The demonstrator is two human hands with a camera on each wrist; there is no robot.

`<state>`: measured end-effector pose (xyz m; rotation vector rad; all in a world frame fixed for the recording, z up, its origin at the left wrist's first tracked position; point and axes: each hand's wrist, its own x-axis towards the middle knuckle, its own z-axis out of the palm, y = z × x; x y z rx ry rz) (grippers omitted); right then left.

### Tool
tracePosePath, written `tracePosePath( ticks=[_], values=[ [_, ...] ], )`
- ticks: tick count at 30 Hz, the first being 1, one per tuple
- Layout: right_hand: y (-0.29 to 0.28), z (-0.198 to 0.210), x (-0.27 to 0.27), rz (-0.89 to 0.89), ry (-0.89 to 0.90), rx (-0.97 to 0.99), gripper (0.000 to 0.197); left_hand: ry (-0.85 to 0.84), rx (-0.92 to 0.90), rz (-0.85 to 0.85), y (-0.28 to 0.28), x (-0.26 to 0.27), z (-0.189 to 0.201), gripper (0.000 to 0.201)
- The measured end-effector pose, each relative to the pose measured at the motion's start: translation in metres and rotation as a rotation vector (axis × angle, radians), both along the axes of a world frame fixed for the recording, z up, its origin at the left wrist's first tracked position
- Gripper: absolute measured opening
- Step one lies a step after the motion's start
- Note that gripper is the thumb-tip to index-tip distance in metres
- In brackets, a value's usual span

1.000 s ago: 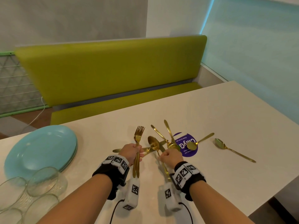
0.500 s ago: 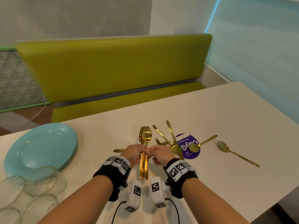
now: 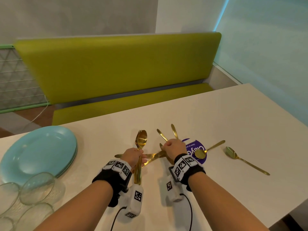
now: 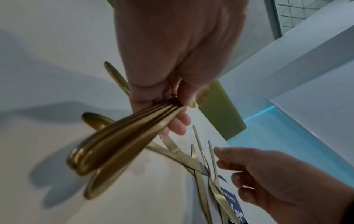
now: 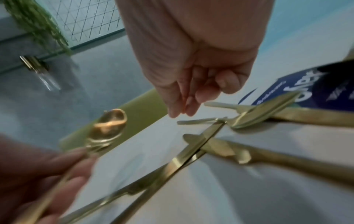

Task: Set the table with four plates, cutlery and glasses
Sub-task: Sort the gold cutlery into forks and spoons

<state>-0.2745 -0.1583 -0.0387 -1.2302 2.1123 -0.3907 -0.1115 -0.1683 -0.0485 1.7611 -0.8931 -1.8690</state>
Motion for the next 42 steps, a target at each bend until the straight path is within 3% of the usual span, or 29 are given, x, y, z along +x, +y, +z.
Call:
tracePosePath(
  ticks=[4,9,20,23,28,31,36,39,42],
  values=[
    [-0.017,-0.007,-0.016,-0.041,0.196,0.076,0.021,-0.055,-0.018,-0.022,-0.006,0.005,-0.002,0.023],
    [-0.029,-0.017,-0.014,0.046,0.356,0.143,0.022,-0.018,-0.019,-0.037,-0.011,0.01,-0.004,0.012],
    [-0.032,-0.017,-0.014,0.126,0.446,0.187,0.024,-0.066,-0.082,-0.109,-0.022,0.01,-0.009,0.015],
    [-0.027,-0.005,-0.012,0.256,0.563,0.109,0.025,-0.125,-0.132,-0.058,-0.023,0.007,-0.008,0.017],
    [-0.013,0.026,-0.005,0.656,0.757,0.006,0.027,-0.308,-0.25,0.03,-0.024,0.007,-0.01,0.023],
    [-0.002,0.036,0.002,0.894,0.828,-0.032,0.025,-0.285,-0.258,-0.092,-0.021,0.003,-0.007,0.023],
    [0.017,0.044,0.015,1.095,0.851,-0.088,0.029,-0.281,-0.275,-0.533,-0.003,-0.015,0.008,0.016],
    [0.024,0.046,0.018,1.131,0.831,-0.127,0.029,-0.279,-0.259,-0.621,0.01,-0.027,0.012,0.017],
    [0.031,0.046,0.015,1.153,0.814,-0.135,0.027,-0.334,-0.27,-0.665,0.019,-0.038,0.012,0.036]
  ],
)
